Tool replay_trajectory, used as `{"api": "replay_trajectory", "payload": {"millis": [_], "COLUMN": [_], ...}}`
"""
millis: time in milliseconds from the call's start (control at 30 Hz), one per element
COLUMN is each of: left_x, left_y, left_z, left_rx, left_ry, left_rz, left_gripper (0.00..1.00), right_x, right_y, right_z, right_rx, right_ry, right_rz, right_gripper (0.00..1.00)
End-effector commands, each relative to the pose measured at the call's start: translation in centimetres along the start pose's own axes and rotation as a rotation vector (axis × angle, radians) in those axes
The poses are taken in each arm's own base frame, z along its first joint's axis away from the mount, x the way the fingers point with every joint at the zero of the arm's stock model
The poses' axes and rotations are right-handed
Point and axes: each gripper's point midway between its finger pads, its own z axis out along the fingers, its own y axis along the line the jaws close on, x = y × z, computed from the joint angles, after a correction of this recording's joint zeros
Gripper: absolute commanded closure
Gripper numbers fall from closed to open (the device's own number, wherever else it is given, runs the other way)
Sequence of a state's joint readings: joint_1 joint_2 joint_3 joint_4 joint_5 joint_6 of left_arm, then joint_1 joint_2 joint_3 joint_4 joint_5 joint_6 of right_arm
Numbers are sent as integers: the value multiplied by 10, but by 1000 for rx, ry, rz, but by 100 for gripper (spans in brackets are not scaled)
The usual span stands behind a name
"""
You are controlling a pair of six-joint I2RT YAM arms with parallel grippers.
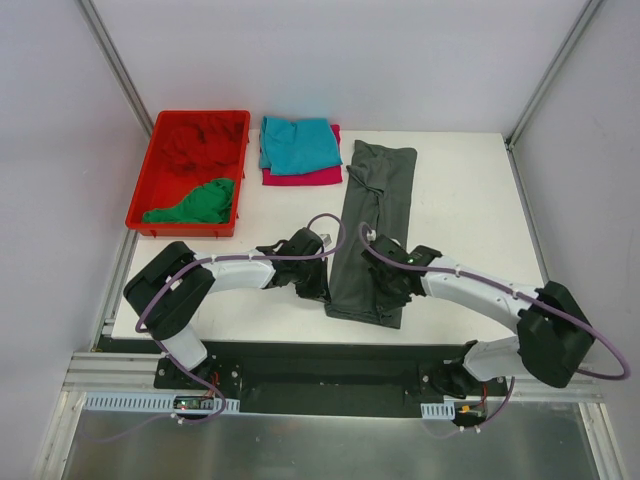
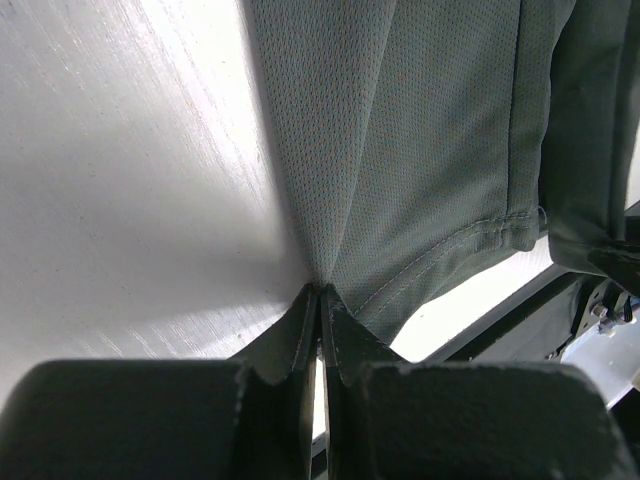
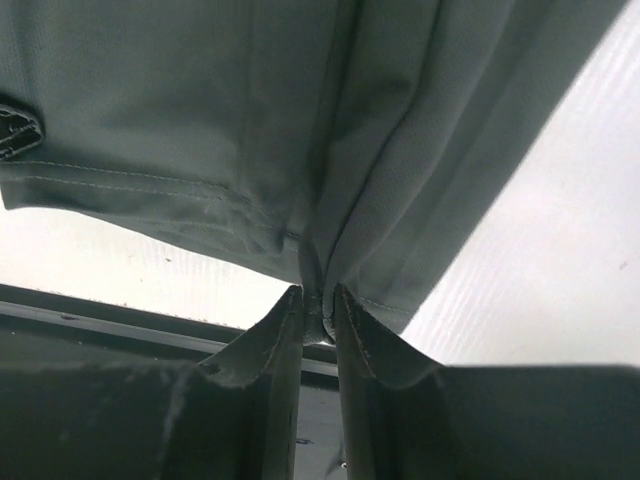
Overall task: Fold and stack the t-shirts
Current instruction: Grab the bottom of the folded rectangular tshirt with both arms
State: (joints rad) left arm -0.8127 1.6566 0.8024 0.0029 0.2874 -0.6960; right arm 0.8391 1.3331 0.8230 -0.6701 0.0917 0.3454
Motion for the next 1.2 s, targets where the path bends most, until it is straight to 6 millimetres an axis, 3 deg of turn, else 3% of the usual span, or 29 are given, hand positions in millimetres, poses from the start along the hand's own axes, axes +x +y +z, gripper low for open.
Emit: {"api": "replay_trajectory", "payload": {"millis": [0,167,300,467,567,767,833,933,1167], "left_x": [20,22,24,25,24,24,25,25,29], "left_y": [12,14,16,17,16,16,16,16,19], "left_z": [1,1,1,3,2,2,2,3,4], "left_rx": [-43,-48,-55,-56,-54,-55,-52,-51,-57], "left_ry": [57,60,64,71,71,67,70,77,88], "left_rz": [-12,-18,-25,-28,-28,-25,-26,-27,-43], "left_gripper": [100,100,100,100,100,100,100,100,100], "right_x": [-17,-15,-16,-26,-31,-29,-21,-7,26], "right_y": [26,65,82,84,66,-14,-30,-41,-28], "right_z": [0,-6,-18,-42,-49,-42,-36,-22,4], "right_rx": [-52,-206,-316,-407,-367,-118,-92,-94,-132], "right_ry": [-23,-18,-59,-203,-292,-397,-390,-336,-110], "right_rz": [-55,-123,-159,-195,-169,114,197,305,322], "right_gripper": [78,59,48,30,3,4,4,1,19]}}
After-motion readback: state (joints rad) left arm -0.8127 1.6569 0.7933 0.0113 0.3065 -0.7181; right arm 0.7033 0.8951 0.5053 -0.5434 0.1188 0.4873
